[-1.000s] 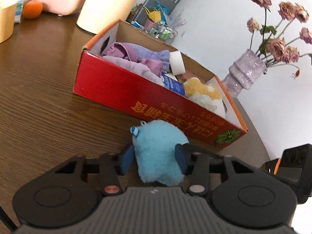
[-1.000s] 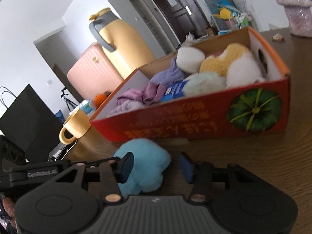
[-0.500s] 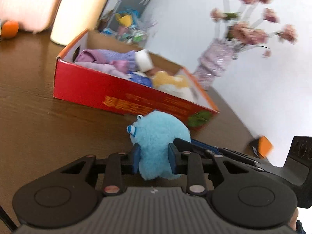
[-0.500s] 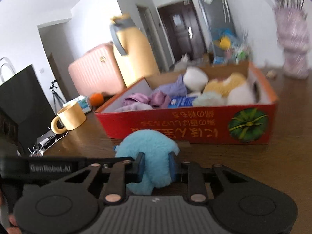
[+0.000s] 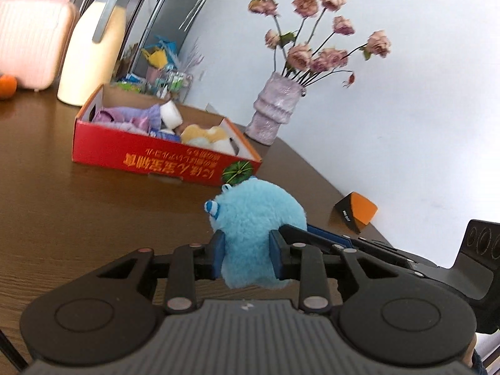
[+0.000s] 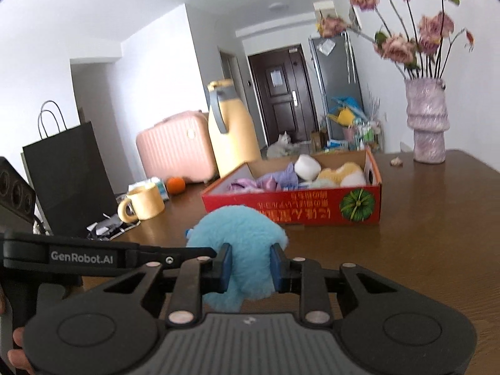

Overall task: Organize soft objects
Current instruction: 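Carry the blue plush into the box and open the left gripper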

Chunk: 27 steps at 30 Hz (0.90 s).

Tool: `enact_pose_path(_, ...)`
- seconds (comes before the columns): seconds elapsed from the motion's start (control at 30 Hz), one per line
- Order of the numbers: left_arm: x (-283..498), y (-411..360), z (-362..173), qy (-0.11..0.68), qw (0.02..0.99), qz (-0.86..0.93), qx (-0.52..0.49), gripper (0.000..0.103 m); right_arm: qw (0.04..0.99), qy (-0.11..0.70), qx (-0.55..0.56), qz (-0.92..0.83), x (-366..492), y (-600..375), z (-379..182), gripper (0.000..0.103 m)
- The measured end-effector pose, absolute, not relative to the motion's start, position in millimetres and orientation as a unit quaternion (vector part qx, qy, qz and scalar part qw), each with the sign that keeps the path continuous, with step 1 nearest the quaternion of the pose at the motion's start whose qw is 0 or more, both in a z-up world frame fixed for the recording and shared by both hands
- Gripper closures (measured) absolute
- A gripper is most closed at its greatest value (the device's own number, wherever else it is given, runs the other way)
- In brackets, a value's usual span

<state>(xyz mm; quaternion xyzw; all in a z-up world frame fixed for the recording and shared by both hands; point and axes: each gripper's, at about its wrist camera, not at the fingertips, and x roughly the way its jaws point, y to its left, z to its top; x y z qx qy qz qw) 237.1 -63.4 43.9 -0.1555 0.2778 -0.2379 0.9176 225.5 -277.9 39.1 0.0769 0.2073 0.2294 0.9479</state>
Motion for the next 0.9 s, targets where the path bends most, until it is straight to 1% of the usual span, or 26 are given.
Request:
enact_pose_path(0.17,229.6,-61.7,51.9,0.263,0.921,-0.242,-0.152,0.074,0.95,0.192,0.084,0.231,212.4,-281.4,48.4,0.078)
enact_pose_path(0.33,255.8,-61.3,69.3,0.24,0.929,-0.249,-0.132,0.074,0.952,0.184,0.083,0.232,222.0,-281.0,57.7,0.078)
enact_pose_path(0.5,324.0,-57.9,97.2,0.227,0.932,-0.256,-0.122,0.074,0.955,0.166,0.07,0.235,270.4,-278.8,84.5,0.079)
enact_pose_path(0.6,375.0,-53.8,106.1,0.243,0.928,-0.252,-0.123,0.074,0.953,0.172,0.065,0.24,318.1,-277.2,101.4,0.079)
enact_pose_path(0.73,450.4,-49.8,97.4,0.289,0.92,-0.233,-0.128,0.074,0.939,0.222,0.083,0.248,401.3,-274.8,108.5,0.079)
enact_pose_path(0.9,524.9,-48.7,52.5,0.36,0.903,-0.199,-0.127,0.074,0.911,0.311,0.116,0.245,495.5,-267.3,81.8,0.079)
